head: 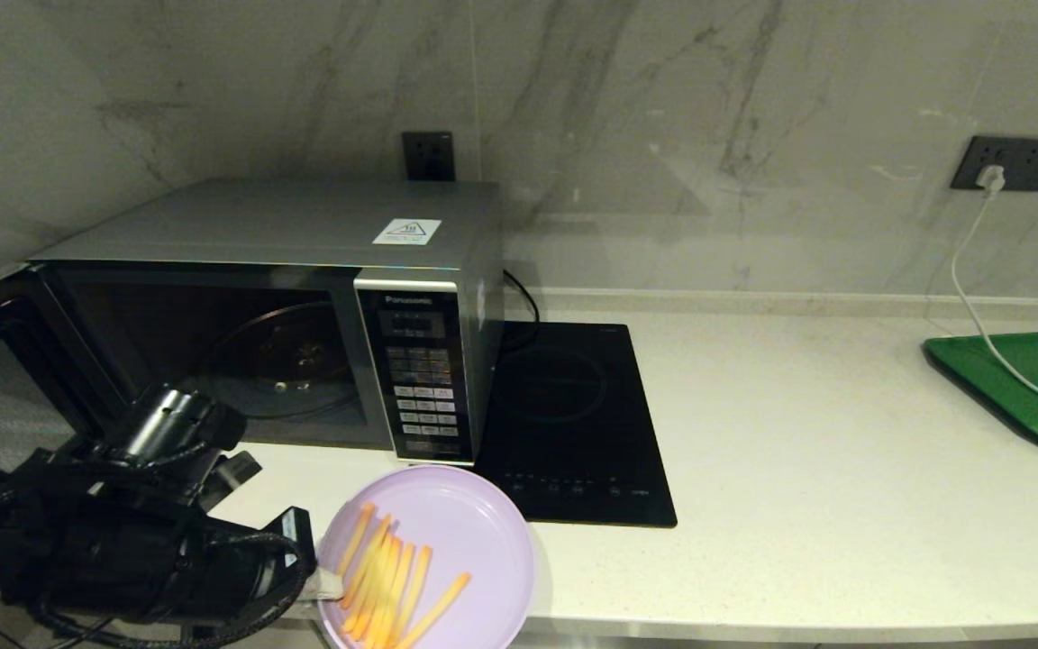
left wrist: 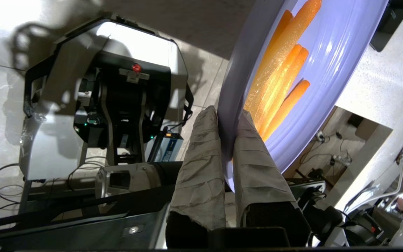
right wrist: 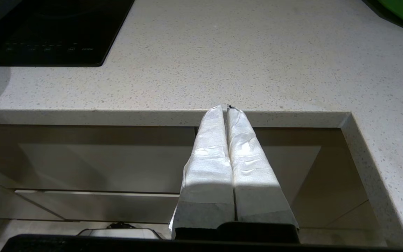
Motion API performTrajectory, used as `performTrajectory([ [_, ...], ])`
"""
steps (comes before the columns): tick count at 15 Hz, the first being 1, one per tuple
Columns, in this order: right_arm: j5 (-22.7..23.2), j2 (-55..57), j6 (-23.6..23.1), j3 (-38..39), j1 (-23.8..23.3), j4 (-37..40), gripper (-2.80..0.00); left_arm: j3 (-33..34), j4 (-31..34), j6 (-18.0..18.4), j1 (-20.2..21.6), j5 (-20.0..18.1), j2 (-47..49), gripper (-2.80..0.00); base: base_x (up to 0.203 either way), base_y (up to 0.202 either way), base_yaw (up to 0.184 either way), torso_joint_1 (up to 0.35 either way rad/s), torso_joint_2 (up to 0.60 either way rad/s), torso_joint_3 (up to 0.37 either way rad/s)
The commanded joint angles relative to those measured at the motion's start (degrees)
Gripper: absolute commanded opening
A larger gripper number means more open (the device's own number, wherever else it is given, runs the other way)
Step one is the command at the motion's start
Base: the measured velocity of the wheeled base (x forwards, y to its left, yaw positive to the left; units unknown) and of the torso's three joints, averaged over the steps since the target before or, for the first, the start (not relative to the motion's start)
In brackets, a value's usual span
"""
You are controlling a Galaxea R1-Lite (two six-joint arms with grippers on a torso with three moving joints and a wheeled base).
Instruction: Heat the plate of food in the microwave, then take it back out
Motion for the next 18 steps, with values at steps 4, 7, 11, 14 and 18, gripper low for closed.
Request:
performTrajectory([
  [4,-0.01,0.0,0.03,-0.01,0.0,0.07,-2.8,-7.29,0.15,-4.39,-3.9,-0.2,8.37,-2.8,0.0,0.0,0.0,0.0,0.0,0.0],
  [7,-0.01,0.0,0.03,-0.01,0.0,0.07,-2.8,-9.09,-0.22,-6.47,-6.21,-1.08,9.61,-2.8,0.0,0.0,0.0,0.0,0.0,0.0],
  [11,-0.01,0.0,0.03,-0.01,0.0,0.07,-2.8,-10.24,-2.03,-7.46,-7.68,-4.97,11.51,-2.8,0.0,0.0,0.0,0.0,0.0,0.0],
  [14,-0.08,0.0,0.03,-0.01,0.08,0.07,-2.8,-12.57,-1.96,-7.42,-8.42,-4.6,13.94,-2.8,0.0,0.0,0.0,0.0,0.0,0.0],
  [18,-0.07,0.0,0.03,-0.01,0.08,0.07,-2.8,-15.78,-1.9,-7.8,-10.62,-4.33,16.6,-2.8,0.0,0.0,0.0,0.0,0.0,0.0],
])
